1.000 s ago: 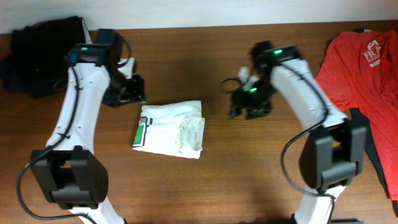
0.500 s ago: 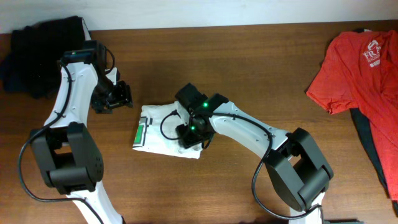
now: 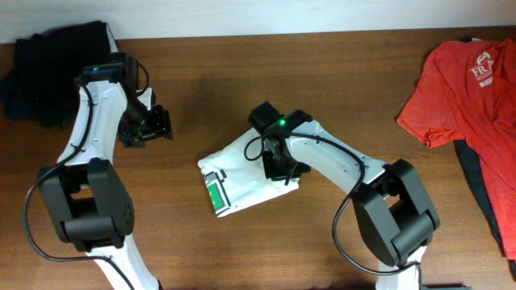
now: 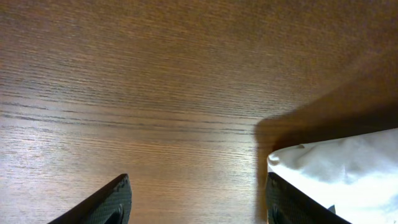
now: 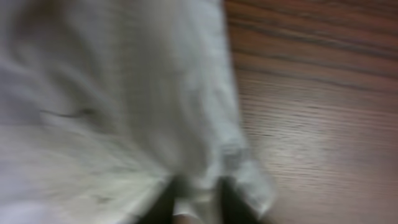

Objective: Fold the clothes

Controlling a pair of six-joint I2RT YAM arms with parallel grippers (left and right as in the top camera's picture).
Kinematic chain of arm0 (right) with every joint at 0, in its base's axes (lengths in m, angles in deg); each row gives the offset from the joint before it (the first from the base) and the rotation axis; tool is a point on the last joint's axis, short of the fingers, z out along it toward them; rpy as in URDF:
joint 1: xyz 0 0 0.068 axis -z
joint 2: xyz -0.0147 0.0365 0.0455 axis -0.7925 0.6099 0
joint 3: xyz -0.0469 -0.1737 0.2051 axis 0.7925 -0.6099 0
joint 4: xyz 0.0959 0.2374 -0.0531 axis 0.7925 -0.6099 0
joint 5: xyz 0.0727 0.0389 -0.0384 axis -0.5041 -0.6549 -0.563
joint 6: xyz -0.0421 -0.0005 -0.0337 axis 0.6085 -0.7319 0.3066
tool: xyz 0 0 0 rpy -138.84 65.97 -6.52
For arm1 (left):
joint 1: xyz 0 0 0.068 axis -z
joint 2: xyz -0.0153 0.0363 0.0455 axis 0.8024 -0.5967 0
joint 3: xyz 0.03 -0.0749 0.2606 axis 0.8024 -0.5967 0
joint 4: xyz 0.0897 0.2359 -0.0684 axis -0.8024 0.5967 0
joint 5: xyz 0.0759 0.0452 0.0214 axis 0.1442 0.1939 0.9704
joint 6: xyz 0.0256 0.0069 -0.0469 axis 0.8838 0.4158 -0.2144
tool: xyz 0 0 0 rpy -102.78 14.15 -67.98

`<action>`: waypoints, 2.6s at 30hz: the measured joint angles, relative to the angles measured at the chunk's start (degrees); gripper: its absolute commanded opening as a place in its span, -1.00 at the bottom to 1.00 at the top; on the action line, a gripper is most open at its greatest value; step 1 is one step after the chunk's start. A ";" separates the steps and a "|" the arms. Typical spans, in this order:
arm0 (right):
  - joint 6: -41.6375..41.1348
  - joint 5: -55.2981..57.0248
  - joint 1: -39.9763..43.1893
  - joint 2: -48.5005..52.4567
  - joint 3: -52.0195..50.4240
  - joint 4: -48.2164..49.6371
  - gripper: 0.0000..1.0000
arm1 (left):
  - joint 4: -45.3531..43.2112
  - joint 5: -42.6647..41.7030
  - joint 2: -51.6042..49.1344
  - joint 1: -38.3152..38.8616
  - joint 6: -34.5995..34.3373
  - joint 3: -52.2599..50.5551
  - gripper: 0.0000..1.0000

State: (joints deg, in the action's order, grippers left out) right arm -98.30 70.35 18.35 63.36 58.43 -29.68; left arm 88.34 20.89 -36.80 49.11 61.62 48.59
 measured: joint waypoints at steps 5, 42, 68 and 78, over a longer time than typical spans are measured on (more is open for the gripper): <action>-0.63 3.02 10.93 0.02 0.52 -7.43 0.97 | 1.84 -1.31 0.00 -0.02 0.00 -0.09 0.36; 0.39 3.61 45.77 0.07 2.12 -3.26 0.97 | -43.80 -28.98 13.77 9.99 -11.45 -49.11 -0.99; 0.39 3.61 45.77 0.07 2.14 -3.23 0.97 | -76.83 16.74 9.14 -4.33 6.88 -23.23 -0.99; 0.42 3.61 45.77 0.07 2.14 -3.23 0.97 | -81.90 16.90 6.91 -5.27 -10.71 -20.65 -0.99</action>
State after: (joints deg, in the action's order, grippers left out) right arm -97.88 73.96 64.12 63.43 60.57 -32.91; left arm 6.44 37.79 -29.90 43.85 50.91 27.93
